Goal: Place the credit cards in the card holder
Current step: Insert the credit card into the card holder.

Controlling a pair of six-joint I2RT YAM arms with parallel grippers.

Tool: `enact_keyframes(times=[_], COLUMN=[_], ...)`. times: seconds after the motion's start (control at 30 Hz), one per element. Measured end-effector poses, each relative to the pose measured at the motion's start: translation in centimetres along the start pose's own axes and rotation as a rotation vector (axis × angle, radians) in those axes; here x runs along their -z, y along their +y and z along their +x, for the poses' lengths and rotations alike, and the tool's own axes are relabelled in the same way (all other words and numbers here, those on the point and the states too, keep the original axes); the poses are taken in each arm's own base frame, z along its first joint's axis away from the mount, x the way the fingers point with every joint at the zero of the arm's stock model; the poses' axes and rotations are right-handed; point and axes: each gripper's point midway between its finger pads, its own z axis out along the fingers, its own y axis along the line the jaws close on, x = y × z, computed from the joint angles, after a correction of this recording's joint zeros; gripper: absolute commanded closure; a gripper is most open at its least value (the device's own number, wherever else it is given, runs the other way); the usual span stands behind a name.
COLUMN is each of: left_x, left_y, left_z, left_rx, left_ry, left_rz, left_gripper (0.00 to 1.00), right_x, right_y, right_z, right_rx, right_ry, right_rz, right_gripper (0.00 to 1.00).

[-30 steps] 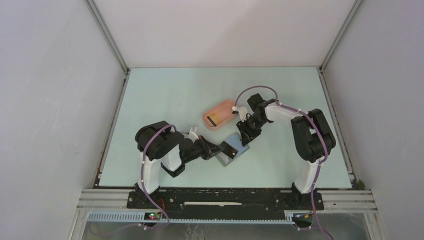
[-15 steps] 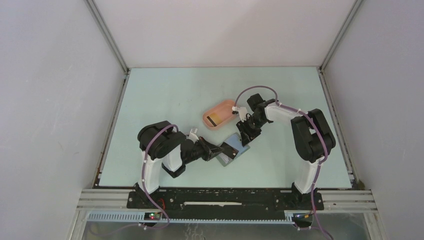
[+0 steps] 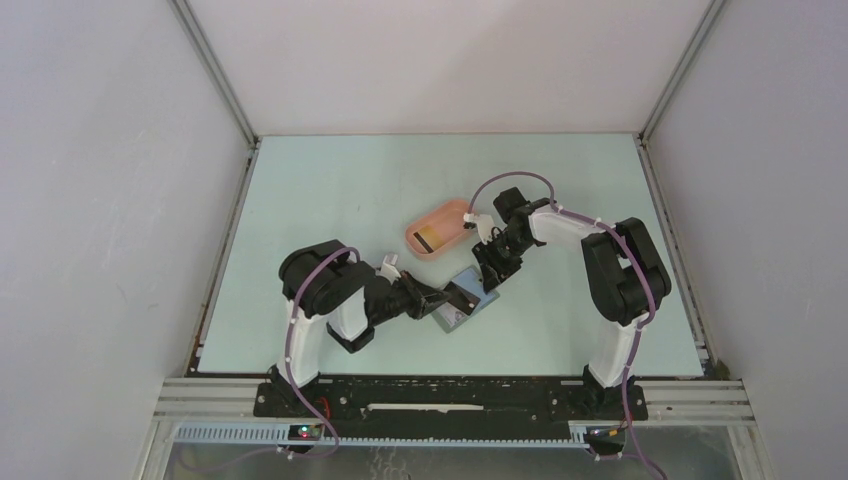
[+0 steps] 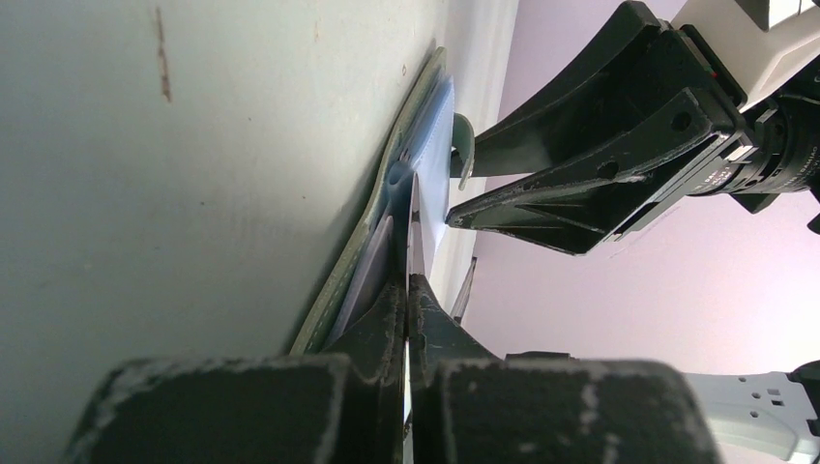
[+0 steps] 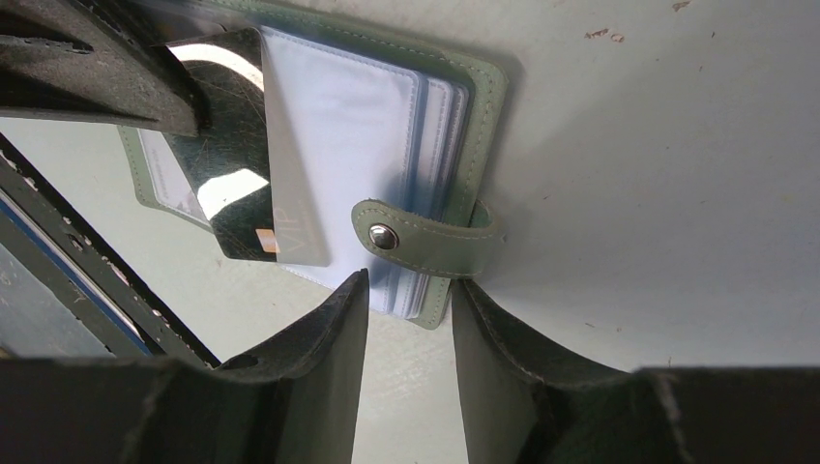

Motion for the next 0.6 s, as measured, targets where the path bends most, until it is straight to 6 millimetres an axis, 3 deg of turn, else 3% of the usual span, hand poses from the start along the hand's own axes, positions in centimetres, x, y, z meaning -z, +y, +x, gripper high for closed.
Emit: enact_keyframes(times=[0.6], left_x=[0.10], left_y=[0.04], left_z=[0.34], left_rx=[0.022], left_ry=[0.019], left_rz=[-0.002], left_gripper=[1.00], right_x=[-0.08], right_y=[0.18], right_z=[0.03], right_rx=[0.005], right_ry=[0.004], right_rz=[-0.001], right_gripper=[0.55])
